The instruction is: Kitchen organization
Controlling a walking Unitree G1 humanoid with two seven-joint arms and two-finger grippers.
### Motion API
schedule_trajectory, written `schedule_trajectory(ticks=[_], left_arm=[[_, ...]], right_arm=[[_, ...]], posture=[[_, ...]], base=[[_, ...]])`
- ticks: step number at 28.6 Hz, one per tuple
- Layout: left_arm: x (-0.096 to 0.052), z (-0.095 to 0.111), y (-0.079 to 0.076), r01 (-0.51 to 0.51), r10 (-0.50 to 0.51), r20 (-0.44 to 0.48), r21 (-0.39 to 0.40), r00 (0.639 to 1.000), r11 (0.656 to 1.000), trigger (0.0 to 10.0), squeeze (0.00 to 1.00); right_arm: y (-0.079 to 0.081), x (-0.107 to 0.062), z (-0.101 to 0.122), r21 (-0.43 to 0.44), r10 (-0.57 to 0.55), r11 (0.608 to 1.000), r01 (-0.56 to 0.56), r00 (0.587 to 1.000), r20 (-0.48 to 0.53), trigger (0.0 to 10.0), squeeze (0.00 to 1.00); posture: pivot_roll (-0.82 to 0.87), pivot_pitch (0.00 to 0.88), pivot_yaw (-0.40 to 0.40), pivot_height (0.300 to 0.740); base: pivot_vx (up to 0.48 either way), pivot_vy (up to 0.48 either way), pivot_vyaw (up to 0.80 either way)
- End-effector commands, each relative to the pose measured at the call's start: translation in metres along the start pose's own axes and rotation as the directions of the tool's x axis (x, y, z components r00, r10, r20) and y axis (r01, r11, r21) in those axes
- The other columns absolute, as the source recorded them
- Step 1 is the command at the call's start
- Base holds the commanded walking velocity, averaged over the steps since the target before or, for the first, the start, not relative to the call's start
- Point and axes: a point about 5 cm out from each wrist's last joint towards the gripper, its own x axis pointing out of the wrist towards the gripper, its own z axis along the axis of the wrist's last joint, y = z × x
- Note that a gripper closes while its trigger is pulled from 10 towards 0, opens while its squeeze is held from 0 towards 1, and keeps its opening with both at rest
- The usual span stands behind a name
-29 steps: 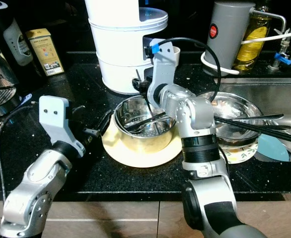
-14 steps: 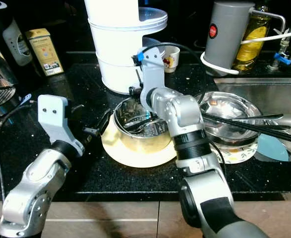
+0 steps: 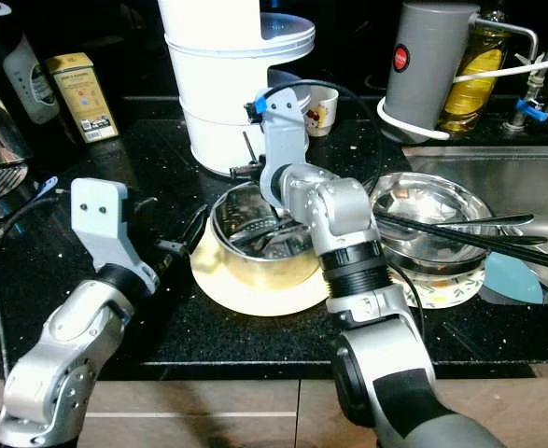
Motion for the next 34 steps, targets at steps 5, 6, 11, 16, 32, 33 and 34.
schedule_trajectory(ticks=[5, 6, 11, 16, 32, 33, 34], left_arm=[[0.0, 0.005, 0.004, -0.014, 0.014, 0.008, 0.024, 1.0, 1.0, 10.0, 0.0], [0.001, 0.006, 0.004, -0.015, 0.014, 0.01, 0.026, 1.0, 1.0, 10.0, 0.0], [0.002, 0.008, 0.005, -0.018, 0.017, 0.021, 0.031, 1.0, 0.999, 10.0, 0.0], [0.003, 0.013, 0.006, -0.02, 0.018, 0.041, 0.047, 0.999, 0.999, 10.0, 0.0], [0.007, 0.029, 0.008, -0.003, -0.003, 0.116, 0.05, 0.993, 0.999, 10.0, 0.0], [0.007, 0.031, 0.009, -0.001, -0.005, 0.127, 0.053, 0.992, 0.999, 10.0, 0.0], [0.008, 0.033, 0.009, 0.0, -0.007, 0.133, 0.055, 0.991, 0.999, 10.0, 0.0]], right_arm=[[0.011, -0.008, 0.026, 0.114, 0.122, 0.983, -0.145, 0.974, 0.189, 0.0, 0.0], [0.014, -0.012, 0.033, 0.125, 0.153, 0.974, -0.189, 0.956, 0.249, 0.0, 0.0], [0.016, -0.027, 0.054, 0.127, 0.176, 0.958, -0.259, 0.875, 0.452, 0.0, 0.0], [0.01, -0.039, 0.067, 0.166, 0.141, 0.945, -0.283, 0.808, 0.572, 0.0, 0.0], [-0.006, -0.094, 0.084, 0.079, 0.351, 0.769, -0.634, 0.522, 0.777, 0.0, 0.0], [-0.005, -0.1, 0.081, 0.04, 0.398, 0.742, -0.669, 0.488, 0.777, 2.7, 0.0], [-0.004, -0.104, 0.078, 0.019, 0.422, 0.728, -0.685, 0.47, 0.775, 2.7, 0.0]], posture=[[0.09, 0.0, -0.011, 0.74], [0.09, 0.0, -0.008, 0.74], [0.09, 0.0, -0.005, 0.74], [0.09, 0.0, -0.001, 0.74], [0.08, 0.0, 0.003, 0.74], [0.07, 0.0, 0.003, 0.74], [0.07, 0.0, 0.003, 0.74]], base=[[0.0, 0.0, 0.0], [0.0, 0.0, 0.0], [0.0, 0.0, 0.0], [0.0, 0.0, 0.0], [0.0, 0.0, 0.0], [0.0, 0.0, 0.0], [0.0, 0.0, 0.0]])
